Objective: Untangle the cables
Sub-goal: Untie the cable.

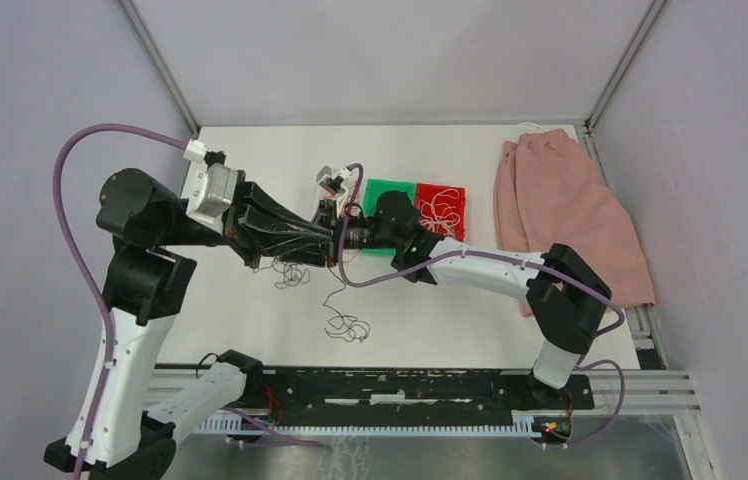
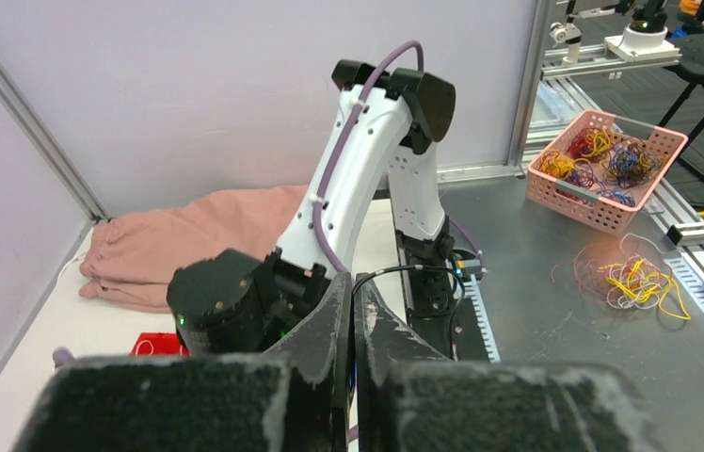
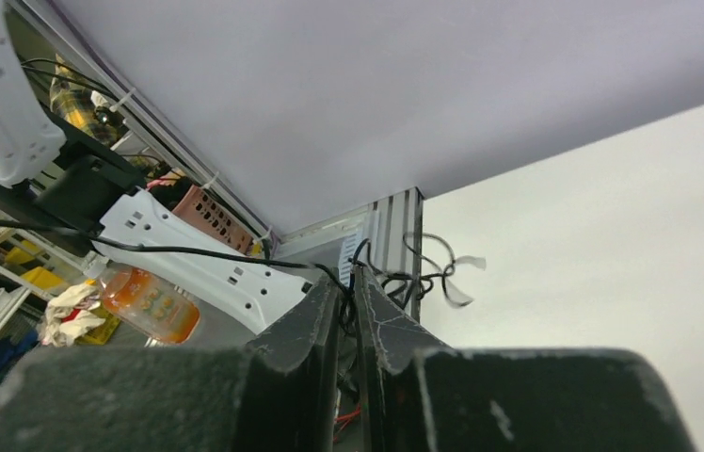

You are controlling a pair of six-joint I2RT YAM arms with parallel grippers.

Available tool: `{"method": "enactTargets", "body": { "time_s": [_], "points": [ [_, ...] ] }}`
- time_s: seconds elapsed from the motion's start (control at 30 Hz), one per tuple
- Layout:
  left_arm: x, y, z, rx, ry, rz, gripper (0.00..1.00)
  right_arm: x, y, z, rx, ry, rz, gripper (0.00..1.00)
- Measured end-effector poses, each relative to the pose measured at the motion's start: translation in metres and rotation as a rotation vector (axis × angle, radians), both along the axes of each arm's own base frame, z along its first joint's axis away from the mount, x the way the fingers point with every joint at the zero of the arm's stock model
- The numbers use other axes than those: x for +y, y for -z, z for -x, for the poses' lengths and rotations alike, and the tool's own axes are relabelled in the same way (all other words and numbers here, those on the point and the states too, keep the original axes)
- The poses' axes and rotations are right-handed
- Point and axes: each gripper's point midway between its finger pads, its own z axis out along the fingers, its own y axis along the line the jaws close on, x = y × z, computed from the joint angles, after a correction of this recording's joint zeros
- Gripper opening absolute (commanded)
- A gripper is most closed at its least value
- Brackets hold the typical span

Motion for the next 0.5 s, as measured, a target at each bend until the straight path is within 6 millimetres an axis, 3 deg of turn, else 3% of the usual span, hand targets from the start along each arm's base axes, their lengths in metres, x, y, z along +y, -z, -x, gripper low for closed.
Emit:
{"method": "enactTargets", "body": {
  "time_s": [0.17,0.5],
  "points": [
    [0.001,-0.009,0.003,-0.032,0.001,0.013,0.03,0.004,0.026,-0.008,0.048,0.027,0.056,0.17],
    [0.002,-0.029,0.008,-0.103,0.018,0.035,0.03,0.002,0.05,-0.019,0.097,0.1,0.113,0.19]
  ]
}}
